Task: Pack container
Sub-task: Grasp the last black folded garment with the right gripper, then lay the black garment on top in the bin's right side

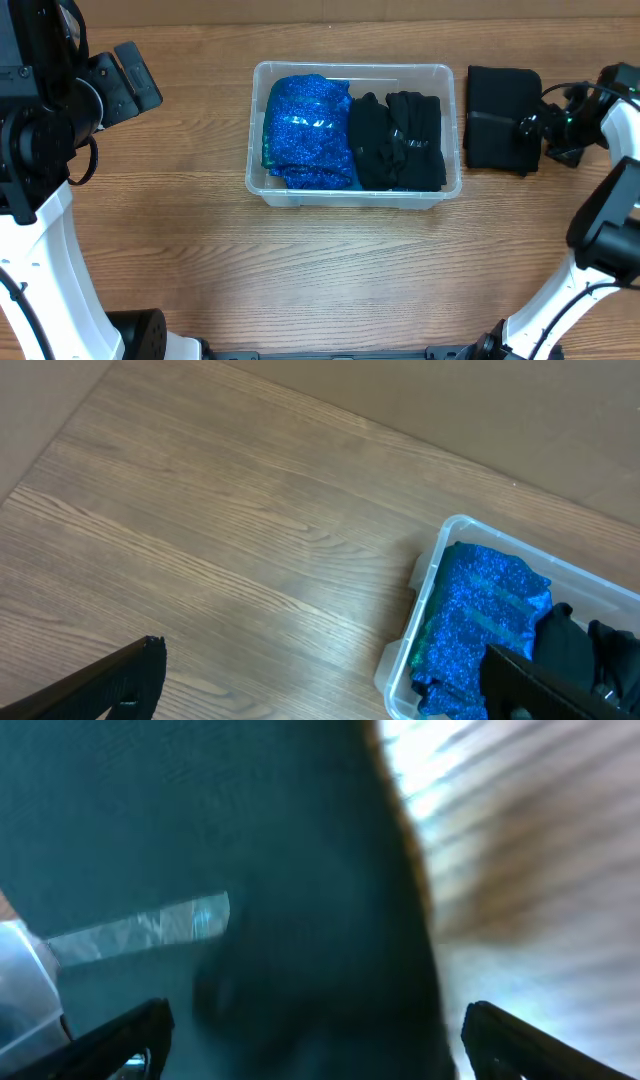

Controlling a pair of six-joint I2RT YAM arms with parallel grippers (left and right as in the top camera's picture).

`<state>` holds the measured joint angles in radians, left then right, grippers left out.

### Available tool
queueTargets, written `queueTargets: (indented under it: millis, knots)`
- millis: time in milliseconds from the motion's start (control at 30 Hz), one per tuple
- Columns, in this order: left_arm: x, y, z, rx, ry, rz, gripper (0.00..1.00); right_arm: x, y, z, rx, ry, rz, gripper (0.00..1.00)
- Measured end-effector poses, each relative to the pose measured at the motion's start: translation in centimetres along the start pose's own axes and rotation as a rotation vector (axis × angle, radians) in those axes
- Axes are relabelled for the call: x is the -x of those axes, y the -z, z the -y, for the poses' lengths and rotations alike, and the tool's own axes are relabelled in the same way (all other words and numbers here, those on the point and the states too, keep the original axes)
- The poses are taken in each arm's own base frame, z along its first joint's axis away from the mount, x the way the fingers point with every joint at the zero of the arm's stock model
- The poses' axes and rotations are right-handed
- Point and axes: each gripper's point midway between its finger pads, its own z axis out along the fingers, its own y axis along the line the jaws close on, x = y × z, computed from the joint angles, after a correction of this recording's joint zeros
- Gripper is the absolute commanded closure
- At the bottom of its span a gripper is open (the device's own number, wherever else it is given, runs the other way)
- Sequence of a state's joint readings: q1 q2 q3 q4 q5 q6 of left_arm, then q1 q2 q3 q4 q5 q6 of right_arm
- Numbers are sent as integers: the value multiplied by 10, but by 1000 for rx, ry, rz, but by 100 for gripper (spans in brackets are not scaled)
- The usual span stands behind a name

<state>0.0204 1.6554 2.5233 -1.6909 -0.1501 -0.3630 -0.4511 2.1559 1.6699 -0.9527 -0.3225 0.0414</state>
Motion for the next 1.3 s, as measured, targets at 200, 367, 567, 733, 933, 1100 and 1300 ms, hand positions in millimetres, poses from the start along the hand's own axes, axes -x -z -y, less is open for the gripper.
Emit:
queueTargets:
  millis: [200, 367, 567, 733, 933, 1100, 1300]
  knots:
    - [0, 0, 0, 0, 0, 1, 0, 3, -26, -10, 118, 56, -17, 42]
    - [0, 0, 0, 0, 0, 0, 0, -4, -36, -23, 230, 82, -52, 93]
    - [0, 0, 0, 0, 0, 0, 0, -12, -5, -44, 249, 37, -76, 96]
    - [0, 0, 0, 0, 0, 0, 0, -29, 151, -143, 355, 224, 167, 96]
    - [0, 0, 0, 0, 0, 0, 0, -132, 272, -280, 619, 542, 301, 96]
    - [0, 0, 0, 0, 0, 0, 0, -168, 242, -345, 688, 561, 192, 96]
    - [0, 0, 0, 0, 0, 1, 0, -153, 180, -367, 611, 471, 161, 96]
